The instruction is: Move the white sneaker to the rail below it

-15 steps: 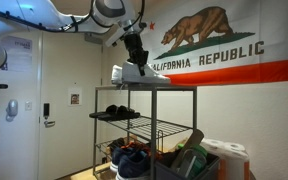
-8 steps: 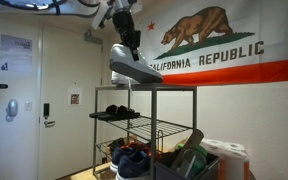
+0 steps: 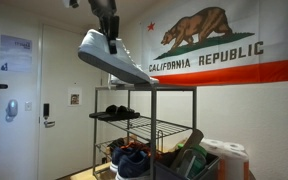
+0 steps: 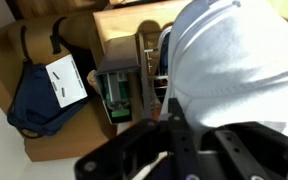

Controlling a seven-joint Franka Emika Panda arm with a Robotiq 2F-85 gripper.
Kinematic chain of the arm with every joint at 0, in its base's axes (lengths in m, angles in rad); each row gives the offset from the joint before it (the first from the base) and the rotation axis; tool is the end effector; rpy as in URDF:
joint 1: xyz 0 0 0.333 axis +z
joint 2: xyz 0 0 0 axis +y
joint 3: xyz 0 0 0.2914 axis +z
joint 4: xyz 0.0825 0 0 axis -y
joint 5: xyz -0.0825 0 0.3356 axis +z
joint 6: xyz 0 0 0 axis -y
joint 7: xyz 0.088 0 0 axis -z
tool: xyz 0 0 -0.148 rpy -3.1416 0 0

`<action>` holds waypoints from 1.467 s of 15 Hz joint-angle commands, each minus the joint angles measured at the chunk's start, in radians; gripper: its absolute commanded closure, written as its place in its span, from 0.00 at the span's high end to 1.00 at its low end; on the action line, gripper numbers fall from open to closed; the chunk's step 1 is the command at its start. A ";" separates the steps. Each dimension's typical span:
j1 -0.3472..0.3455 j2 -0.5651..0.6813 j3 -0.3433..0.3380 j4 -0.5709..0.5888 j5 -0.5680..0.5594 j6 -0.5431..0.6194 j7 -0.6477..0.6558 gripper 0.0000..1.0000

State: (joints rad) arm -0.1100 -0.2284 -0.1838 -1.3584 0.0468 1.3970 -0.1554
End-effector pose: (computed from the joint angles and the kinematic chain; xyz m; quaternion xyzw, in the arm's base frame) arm 0.3885 -0.1250 0.7324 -0.9885 0.0619 -0.1376 0.0128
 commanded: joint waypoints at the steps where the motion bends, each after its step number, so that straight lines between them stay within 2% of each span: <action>1: -0.004 -0.080 -0.036 -0.046 0.040 -0.064 -0.054 0.07; 7: 0.007 -0.132 -0.059 -0.037 0.046 -0.178 -0.107 0.06; 11: 0.010 -0.151 -0.053 -0.129 0.046 -0.171 -0.101 0.07; 14: 0.004 -0.159 -0.024 -0.243 -0.009 -0.119 -0.083 0.06; 16: 0.010 -0.165 -0.003 -0.334 -0.030 -0.043 -0.075 0.06; 22: 0.022 -0.175 0.068 -0.558 -0.063 0.266 -0.004 0.06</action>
State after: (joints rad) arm -0.0947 -0.3563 -0.1434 -1.8173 0.0028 1.5346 -0.2147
